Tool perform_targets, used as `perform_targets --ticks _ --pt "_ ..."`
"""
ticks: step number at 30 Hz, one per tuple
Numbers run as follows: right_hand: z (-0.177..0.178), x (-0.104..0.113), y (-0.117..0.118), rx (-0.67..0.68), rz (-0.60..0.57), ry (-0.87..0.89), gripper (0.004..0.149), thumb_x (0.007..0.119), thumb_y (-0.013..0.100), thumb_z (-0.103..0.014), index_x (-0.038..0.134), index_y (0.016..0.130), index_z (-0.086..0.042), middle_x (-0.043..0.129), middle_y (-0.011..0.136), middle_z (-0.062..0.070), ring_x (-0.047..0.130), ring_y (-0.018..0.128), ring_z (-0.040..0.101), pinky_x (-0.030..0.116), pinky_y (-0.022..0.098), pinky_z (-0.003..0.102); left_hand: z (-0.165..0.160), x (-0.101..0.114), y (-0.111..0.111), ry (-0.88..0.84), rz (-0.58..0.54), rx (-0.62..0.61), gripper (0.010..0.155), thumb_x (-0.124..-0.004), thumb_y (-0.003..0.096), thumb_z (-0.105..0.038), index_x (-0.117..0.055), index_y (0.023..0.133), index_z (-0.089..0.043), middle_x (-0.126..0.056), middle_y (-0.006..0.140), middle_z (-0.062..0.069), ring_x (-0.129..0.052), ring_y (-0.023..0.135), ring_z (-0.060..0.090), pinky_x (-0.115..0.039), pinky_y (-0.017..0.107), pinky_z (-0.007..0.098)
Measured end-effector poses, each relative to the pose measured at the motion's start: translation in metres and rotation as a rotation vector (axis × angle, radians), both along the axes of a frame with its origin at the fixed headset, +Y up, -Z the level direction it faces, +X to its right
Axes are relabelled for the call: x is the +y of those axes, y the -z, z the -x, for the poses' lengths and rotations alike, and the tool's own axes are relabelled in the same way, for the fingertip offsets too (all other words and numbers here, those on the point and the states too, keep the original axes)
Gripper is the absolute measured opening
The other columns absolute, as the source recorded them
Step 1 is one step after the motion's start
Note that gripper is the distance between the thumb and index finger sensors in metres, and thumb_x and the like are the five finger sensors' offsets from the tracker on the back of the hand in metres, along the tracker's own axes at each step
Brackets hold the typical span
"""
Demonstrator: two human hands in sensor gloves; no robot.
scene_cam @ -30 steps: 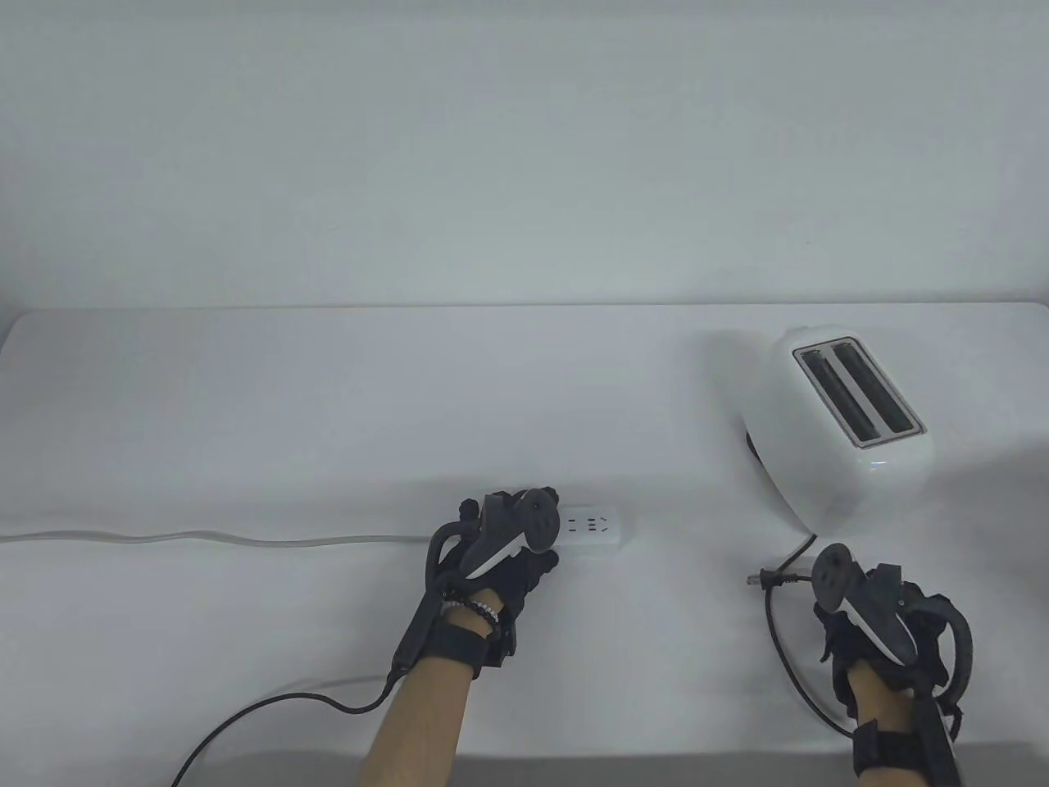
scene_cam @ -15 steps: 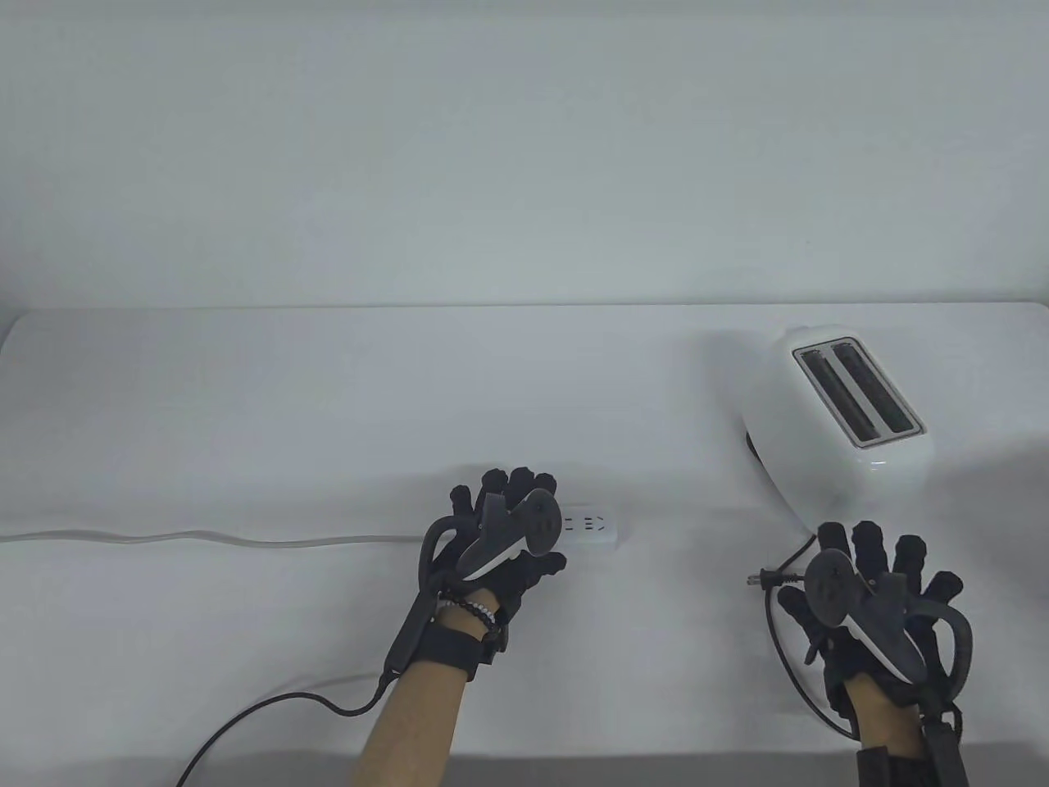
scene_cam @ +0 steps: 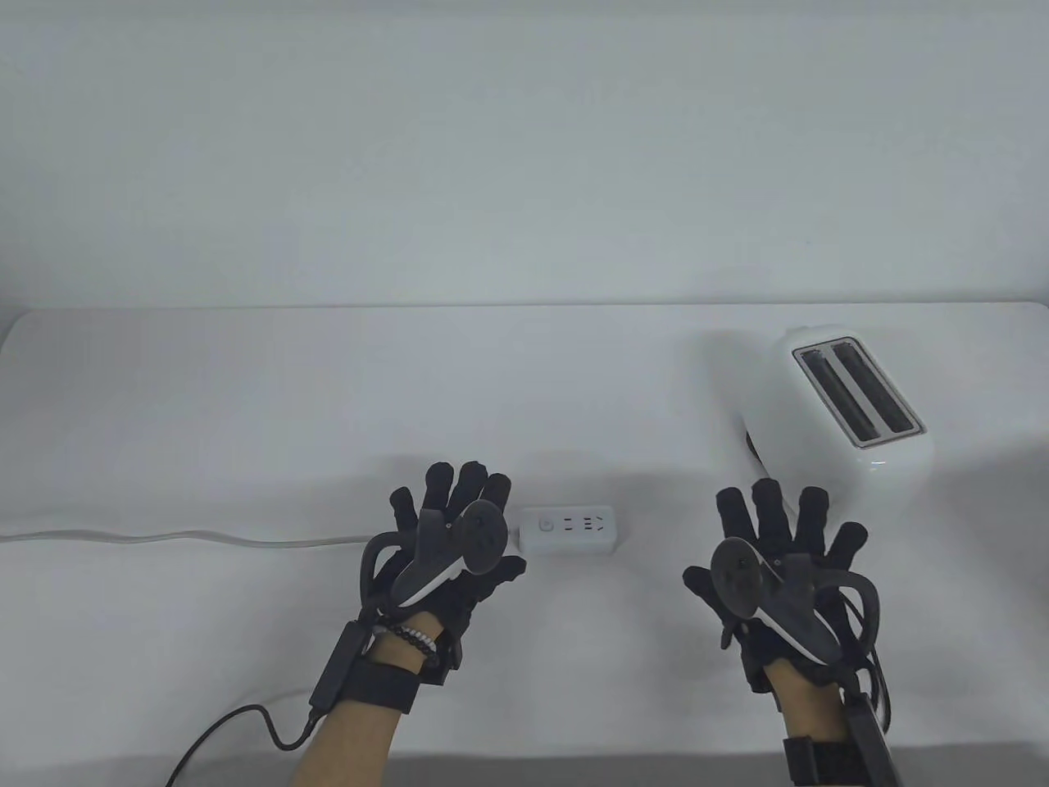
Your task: Unplug the toaster
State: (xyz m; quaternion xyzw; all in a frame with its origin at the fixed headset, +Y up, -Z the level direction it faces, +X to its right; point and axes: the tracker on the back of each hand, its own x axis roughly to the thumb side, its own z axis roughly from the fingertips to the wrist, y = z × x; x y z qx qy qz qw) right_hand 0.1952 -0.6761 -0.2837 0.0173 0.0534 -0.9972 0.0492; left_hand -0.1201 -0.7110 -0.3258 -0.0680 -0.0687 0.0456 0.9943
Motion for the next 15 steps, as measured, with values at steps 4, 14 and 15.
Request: perform_targets --ticks 4,14,15 --pt "0.019 -0.004 0.011 0.038 0.004 0.006 0.095 0.073 0.029 -0.071 0.042 0.109 -0.029 0.038 0.118 0.013 0.035 0.101 0.058 0.036 0.060 0.082 0.012 -0.004 -0.005 -0.004 -0.012 0.013 0.097 -0.075 0.0394 -0.067 -0.020 0.117 -0.047 -0.019 0.133 -0.008 -0.016 0.124 0.037 -0.023 0.084 0.072" --pt "0.043 -0.018 0.036 0.079 0.015 0.058 0.095 0.073 0.029 -0.071 0.041 0.109 -0.030 0.037 0.118 0.013 0.034 0.101 0.058 0.034 0.060 0.082 0.025 -0.020 -0.009 -0.034 -0.002 0.053 0.097 -0.074 0.0396 -0.067 -0.021 0.117 -0.047 -0.020 0.133 -0.008 -0.016 0.124 0.038 -0.023 0.084 0.072" --pt "0.044 -0.021 0.038 0.083 0.012 0.065 0.095 0.073 0.029 -0.071 0.041 0.109 -0.030 0.036 0.118 0.013 0.034 0.101 0.058 0.035 0.060 0.082 0.027 -0.022 -0.009 -0.041 -0.002 0.059 0.097 -0.074 0.0396 -0.067 -0.020 0.117 -0.047 -0.020 0.133 -0.008 -0.015 0.124 0.038 -0.022 0.084 0.072"
